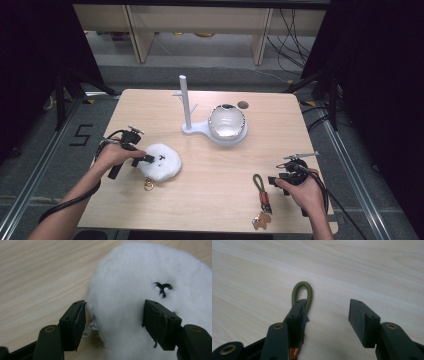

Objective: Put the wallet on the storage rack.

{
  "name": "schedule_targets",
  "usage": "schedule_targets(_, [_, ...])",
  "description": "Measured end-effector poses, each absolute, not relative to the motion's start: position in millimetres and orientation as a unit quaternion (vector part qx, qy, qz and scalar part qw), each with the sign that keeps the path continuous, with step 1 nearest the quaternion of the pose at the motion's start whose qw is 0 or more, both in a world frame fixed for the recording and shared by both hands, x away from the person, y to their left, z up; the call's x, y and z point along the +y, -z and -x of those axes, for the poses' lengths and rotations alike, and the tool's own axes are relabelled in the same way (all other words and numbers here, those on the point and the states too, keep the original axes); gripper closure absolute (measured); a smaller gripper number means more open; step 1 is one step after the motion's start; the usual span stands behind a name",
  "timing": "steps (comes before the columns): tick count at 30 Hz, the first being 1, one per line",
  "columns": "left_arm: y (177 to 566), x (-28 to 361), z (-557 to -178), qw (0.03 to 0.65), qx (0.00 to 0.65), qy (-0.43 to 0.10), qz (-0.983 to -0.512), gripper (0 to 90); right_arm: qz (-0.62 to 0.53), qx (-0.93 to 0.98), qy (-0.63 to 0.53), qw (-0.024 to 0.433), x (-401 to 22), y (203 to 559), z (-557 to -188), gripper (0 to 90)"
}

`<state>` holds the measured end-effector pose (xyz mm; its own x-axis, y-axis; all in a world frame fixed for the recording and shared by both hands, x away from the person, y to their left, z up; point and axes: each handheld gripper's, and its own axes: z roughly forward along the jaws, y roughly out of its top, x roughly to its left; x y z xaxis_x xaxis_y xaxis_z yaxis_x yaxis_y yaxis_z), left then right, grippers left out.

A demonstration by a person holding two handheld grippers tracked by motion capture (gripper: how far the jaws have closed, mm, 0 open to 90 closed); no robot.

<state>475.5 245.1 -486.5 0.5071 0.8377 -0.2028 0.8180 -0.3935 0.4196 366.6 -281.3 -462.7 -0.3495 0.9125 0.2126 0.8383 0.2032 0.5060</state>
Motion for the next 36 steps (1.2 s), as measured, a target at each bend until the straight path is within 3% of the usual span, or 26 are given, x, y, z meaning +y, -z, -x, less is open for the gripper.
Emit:
schedule_targets(6, [489.7,246.0,-475.1,0.241,0.504,-0.013,-0.829,35.3,-0.559,0.778,-0.271,0.092,-283.6,465.7,-367.6,48.9])
schedule_targets(9, [489.1,246.3,-475.5,0.238,0.502,-0.014,-0.831,38.6,-0.561,0.778,-0.27,0.081,-282.5,465.8,-367.5,48.6])
schedule_targets(16, [488.2,238.7,-470.4,0.236,0.515,-0.016,-0.824,54.2,-0.552,0.782,-0.278,0.079,-280.1,466.0,-366.7,48.3])
schedule_targets(22, [486.8,239.1,-466.0,0.252,0.479,-0.048,-0.839,70.7,-0.558,0.775,-0.283,0.082,-277.0,464.0,-366.6,48.3])
schedule_targets(28, [487.1,241.7,-460.0,0.269,0.47,-0.059,-0.839,75.3,-0.555,0.78,-0.276,0.084,-275.3,462.5,-369.1,48.5])
schedule_targets(36, [475.7,250.3,-436.7,0.351,0.473,-0.082,-0.804,77.1,-0.558,0.772,-0.293,0.079,-264.4,452.9,-368.4,48.9])
